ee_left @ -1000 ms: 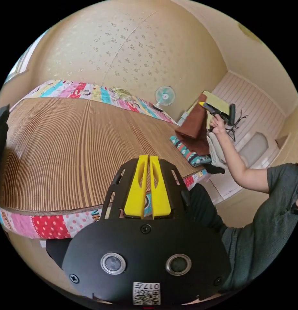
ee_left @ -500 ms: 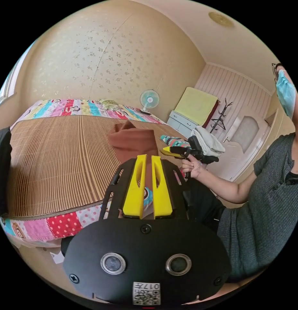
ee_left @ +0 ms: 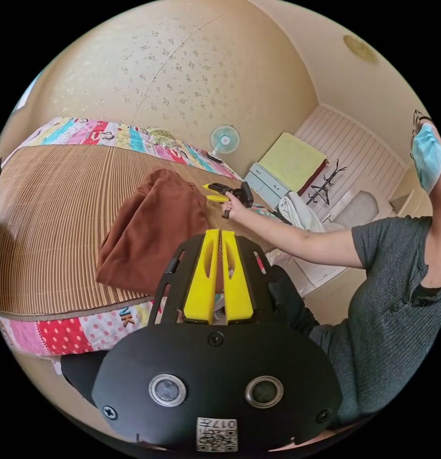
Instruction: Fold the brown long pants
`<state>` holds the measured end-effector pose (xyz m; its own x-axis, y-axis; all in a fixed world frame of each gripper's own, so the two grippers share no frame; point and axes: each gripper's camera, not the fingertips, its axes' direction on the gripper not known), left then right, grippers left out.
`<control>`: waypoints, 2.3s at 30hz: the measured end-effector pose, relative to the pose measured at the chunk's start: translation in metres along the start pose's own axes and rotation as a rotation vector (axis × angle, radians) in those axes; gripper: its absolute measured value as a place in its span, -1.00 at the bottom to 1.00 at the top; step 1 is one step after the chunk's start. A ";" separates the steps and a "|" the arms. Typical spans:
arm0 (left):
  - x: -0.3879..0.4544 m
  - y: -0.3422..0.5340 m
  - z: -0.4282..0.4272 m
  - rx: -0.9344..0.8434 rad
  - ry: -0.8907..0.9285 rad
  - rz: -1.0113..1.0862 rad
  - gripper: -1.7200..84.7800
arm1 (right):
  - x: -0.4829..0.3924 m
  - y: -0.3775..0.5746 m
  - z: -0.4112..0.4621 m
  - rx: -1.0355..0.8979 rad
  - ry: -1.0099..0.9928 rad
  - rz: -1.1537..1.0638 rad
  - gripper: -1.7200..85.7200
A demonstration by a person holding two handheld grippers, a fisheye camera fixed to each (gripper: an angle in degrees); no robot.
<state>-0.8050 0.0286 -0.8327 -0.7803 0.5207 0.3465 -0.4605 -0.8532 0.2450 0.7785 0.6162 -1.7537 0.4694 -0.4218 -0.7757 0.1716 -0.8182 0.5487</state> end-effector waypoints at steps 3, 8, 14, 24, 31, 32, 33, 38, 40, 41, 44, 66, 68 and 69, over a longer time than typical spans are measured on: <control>-0.001 -0.014 0.005 -0.018 -0.043 -0.040 -0.90 | 0.014 -0.040 0.033 -0.023 0.030 0.065 -0.70; -0.003 -0.051 0.011 0.005 -0.054 -0.072 -0.84 | -0.007 -0.060 0.052 -0.054 -0.002 0.057 -0.87; -0.006 -0.126 0.021 0.068 -0.086 -0.077 -0.57 | -0.161 -0.008 -0.023 -0.098 -0.370 -0.441 -0.90; 0.007 -0.144 -0.062 0.438 0.203 -0.129 -0.73 | -0.339 0.118 -0.203 -0.158 -0.533 -0.885 -0.92; 0.085 -0.112 -0.223 0.638 -0.027 -0.011 -0.96 | -0.339 0.110 -0.348 0.095 -0.588 -0.725 -0.92; 0.103 -0.121 -0.245 0.637 -0.060 0.024 -0.96 | -0.347 0.114 -0.380 0.158 -0.623 -0.734 -0.92; 0.114 -0.126 -0.255 0.640 -0.067 0.051 -0.97 | -0.360 0.120 -0.413 0.220 -0.664 -0.759 -0.92; 0.239 -0.156 -0.348 0.816 -0.014 0.325 -0.97 | -0.435 0.170 -0.545 0.459 -0.645 -0.928 -0.92; 0.283 -0.158 -0.378 0.902 0.009 0.400 -0.97 | -0.465 0.196 -0.585 0.532 -0.587 -0.976 -0.92; 0.311 -0.156 -0.396 0.966 0.017 0.454 -0.97 | -0.482 0.215 -0.609 0.592 -0.569 -1.014 -0.92; 0.376 -0.157 -0.430 1.064 -0.049 0.540 -0.97 | -0.519 0.247 -0.658 0.678 -0.566 -1.064 -0.92; -0.006 -0.557 -0.106 0.377 -0.349 -0.044 -0.85 | -0.420 -0.213 -0.313 0.416 0.026 -0.222 -0.88; -0.054 -0.507 -0.057 0.295 -0.305 0.027 -0.83 | -0.383 -0.205 -0.268 0.370 -0.043 -0.268 -0.87; -0.067 -0.491 -0.041 0.245 -0.304 0.036 -0.82 | -0.360 -0.192 -0.235 0.291 -0.013 -0.345 -0.86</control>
<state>-0.5443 0.4114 -1.0131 -0.6158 0.5076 0.6025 -0.2918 -0.8574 0.4240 0.7805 1.0167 -1.5062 0.4167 -0.1087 -0.9025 0.0643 -0.9868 0.1486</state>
